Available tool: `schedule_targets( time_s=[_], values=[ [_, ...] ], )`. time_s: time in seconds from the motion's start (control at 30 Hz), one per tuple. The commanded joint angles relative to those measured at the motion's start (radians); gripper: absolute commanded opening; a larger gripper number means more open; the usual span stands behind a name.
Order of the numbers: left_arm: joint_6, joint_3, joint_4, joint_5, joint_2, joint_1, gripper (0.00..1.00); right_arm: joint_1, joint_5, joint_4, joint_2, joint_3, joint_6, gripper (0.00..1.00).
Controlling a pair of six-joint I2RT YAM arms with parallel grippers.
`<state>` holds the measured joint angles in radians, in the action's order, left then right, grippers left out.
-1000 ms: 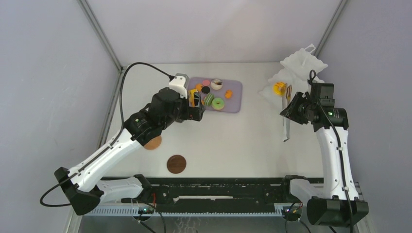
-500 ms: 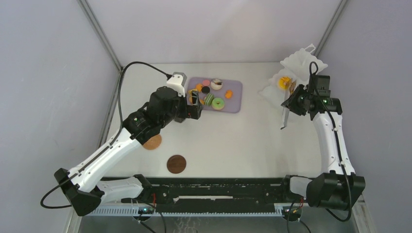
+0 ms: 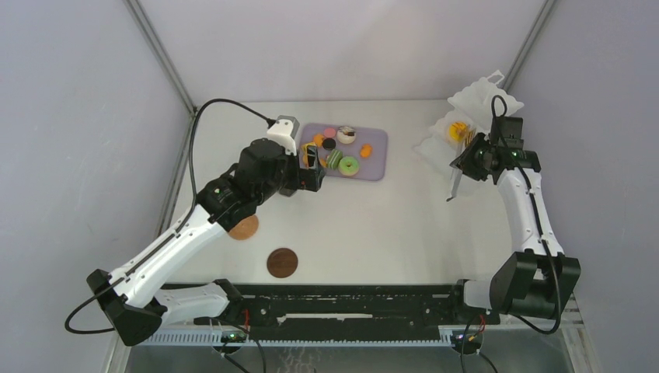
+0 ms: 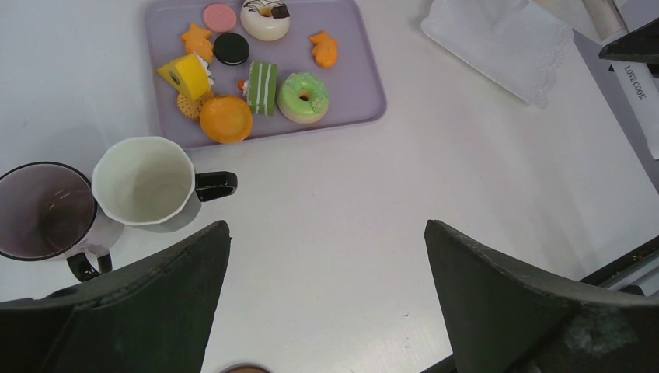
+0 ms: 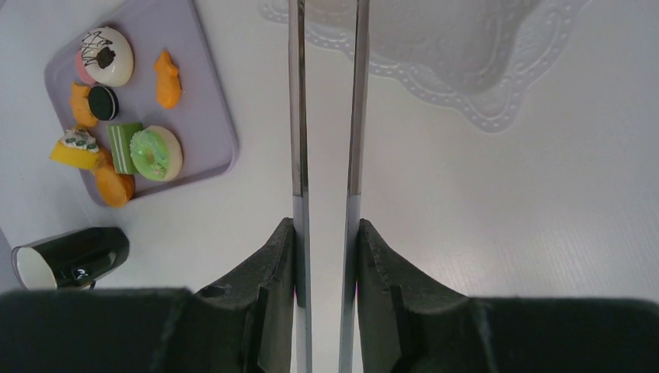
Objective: Serve the afternoon tea
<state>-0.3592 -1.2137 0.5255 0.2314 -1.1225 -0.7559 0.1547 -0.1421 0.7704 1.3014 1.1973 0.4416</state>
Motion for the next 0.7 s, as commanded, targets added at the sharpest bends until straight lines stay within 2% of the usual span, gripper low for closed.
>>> schedule_targets(
  time_s=[0.0, 0.1, 0.17, 0.37, 0.53, 0.67],
  values=[
    [-0.005, -0.011, -0.035, -0.011, 0.001, 0.007, 1.00, 0.006, -0.025, -0.076, 0.013, 0.012, 0.019, 0.16],
    [-0.006, -0.011, -0.035, -0.012, -0.001, 0.007, 1.00, 0.008, -0.031, -0.075, 0.003, 0.013, 0.016, 0.36],
    [-0.009, -0.013, -0.035, -0.014, -0.002, 0.007, 1.00, 0.009, -0.032, -0.069, -0.012, 0.012, 0.015, 0.42],
    [-0.006, -0.028, -0.035, -0.028, -0.017, 0.007, 1.00, 0.014, -0.032, -0.045, -0.050, 0.012, 0.012, 0.44],
    [-0.004, -0.039, -0.036, -0.036, -0.028, 0.007, 1.00, 0.014, -0.030, -0.028, -0.071, 0.012, 0.002, 0.52],
    [-0.003, -0.044, -0.038, -0.043, -0.033, 0.007, 1.00, 0.017, -0.025, -0.012, -0.097, 0.011, 0.001, 0.52]
  ],
)
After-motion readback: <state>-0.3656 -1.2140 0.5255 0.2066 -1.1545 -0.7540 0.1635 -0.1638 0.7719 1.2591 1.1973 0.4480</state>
